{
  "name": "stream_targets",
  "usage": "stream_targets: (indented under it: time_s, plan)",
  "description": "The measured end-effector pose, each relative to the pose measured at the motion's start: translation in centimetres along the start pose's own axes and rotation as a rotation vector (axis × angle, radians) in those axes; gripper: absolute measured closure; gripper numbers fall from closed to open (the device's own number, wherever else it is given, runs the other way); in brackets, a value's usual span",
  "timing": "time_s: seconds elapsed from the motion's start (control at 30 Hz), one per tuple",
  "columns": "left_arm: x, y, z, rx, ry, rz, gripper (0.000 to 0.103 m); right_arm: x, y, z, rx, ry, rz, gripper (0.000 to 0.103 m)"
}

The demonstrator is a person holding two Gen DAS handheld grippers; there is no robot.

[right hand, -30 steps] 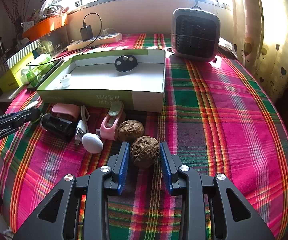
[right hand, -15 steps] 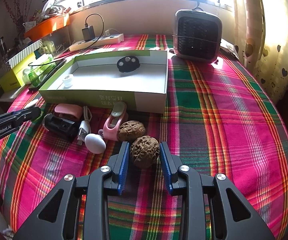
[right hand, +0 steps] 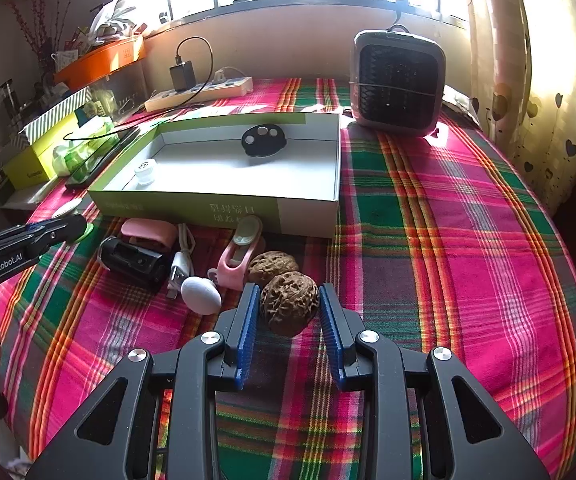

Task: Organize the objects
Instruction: 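Lift and carry the spool with the left tool while the right tool carries the walnut to the tray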

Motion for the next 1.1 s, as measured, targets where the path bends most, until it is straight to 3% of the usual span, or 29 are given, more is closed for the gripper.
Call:
stream_targets:
  time_s: [1.1]
  plan:
    - [-1.3, -5.4, 1.9, -0.062, 0.043, 0.052, 0.088, -0.6, -5.0, -1.9, 0.058, -0.045, 0.047, 0.071]
Point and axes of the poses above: each gripper's, at about its wrist camera, not at the fingertips, and x roughly against the way its jaws point, z to its right, y to its underside, the point moved 2 cm from there along -x, roughly the way its jaws point, and after that the axes turned 15 degrees about -x, right-handed, at the moved point
